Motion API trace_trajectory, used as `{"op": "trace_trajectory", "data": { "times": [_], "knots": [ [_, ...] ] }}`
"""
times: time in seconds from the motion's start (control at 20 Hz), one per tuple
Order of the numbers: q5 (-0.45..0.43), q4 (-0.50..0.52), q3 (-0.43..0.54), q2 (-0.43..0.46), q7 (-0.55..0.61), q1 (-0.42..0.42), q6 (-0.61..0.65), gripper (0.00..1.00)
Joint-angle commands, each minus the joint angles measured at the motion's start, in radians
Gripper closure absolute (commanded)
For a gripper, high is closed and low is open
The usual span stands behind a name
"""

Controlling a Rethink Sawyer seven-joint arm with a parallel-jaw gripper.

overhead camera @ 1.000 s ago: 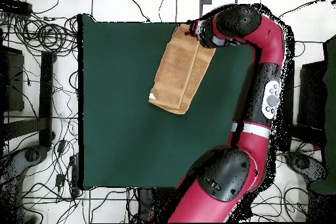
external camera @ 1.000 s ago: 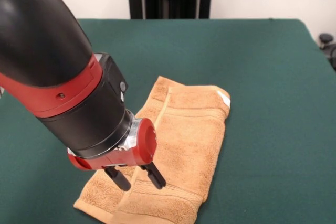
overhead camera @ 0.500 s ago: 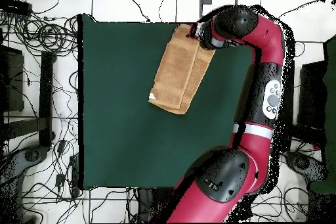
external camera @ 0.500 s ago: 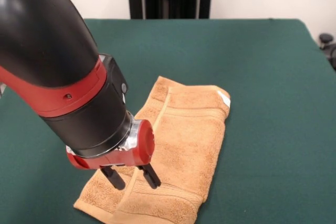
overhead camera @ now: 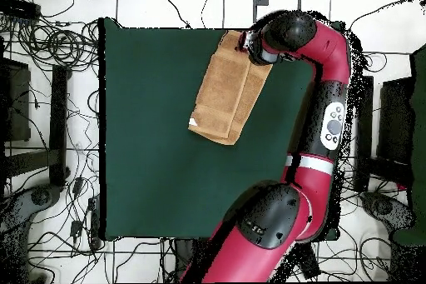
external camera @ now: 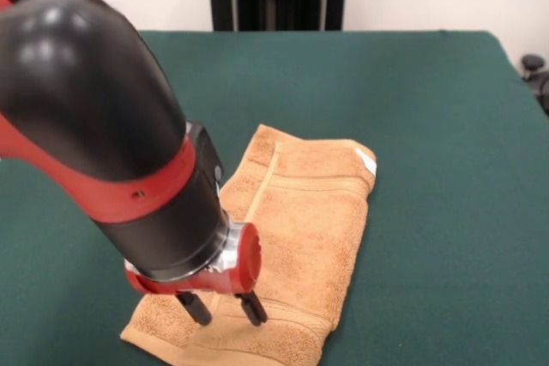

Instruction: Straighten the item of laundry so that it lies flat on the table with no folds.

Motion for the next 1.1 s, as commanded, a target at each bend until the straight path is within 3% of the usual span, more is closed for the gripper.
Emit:
{"op": "trace_trajectory", "data": {
  "times": [0.05, 0.65, 1.1],
  "knots": [
    [-0.012, 0.036, 0.063, 0.107, -0.135, 0.032, -0.021, 0.0],
    [0.138, 0.129, 0.034, 0.111, -0.097, 0.03, -0.088, 0.0],
    [0.232, 0.134, 0.05, 0.113, -0.108, 0.034, -0.023, 0.0]
  ]
}}
